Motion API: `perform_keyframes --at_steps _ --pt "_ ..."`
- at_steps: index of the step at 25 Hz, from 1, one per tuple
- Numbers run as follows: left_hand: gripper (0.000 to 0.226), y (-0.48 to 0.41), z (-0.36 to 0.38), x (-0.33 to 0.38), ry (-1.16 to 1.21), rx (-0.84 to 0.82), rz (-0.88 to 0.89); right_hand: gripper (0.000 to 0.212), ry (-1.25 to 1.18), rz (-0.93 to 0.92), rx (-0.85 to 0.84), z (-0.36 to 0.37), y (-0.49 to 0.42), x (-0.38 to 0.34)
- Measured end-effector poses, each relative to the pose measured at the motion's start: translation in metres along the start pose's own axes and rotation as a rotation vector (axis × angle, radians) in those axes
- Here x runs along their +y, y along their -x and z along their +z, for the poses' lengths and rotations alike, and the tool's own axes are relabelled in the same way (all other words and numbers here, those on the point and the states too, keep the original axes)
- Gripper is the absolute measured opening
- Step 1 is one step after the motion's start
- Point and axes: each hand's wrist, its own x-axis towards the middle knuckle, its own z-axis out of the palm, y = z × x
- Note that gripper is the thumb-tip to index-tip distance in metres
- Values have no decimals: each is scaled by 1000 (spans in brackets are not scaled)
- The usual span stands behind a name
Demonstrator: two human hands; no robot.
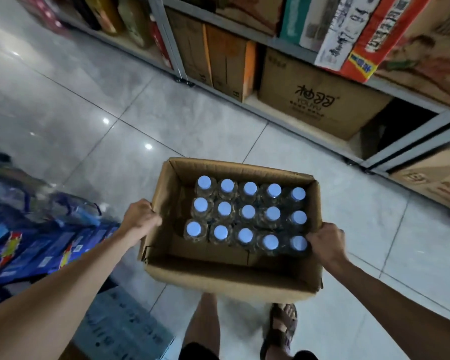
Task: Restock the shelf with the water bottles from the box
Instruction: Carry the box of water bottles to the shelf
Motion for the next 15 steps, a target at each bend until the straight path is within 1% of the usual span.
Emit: perform_keyframes --at_steps 2,4,6,9,12,15 --pt "19 -39 -20 11 -11 -16 -1 8 19 4 4 6 -22 -38" --pt "19 -96 -49 27 2 -23 7 7 -19 26 -3 20 -52 -86" --pt "20 -146 -74 43 -25 -38 16 9 -26 62 -5 35 -76 -127" --pt "21 -212 -109 71 -69 -59 32 20 -84 96 -15 56 -113 -184" --pt "20 -272 -138 99 -126 -56 32 19 -129 124 -5 76 -151 -227" --pt "22 -333 -161 118 -156 -54 28 19 -156 141 -30 96 -189 -272"
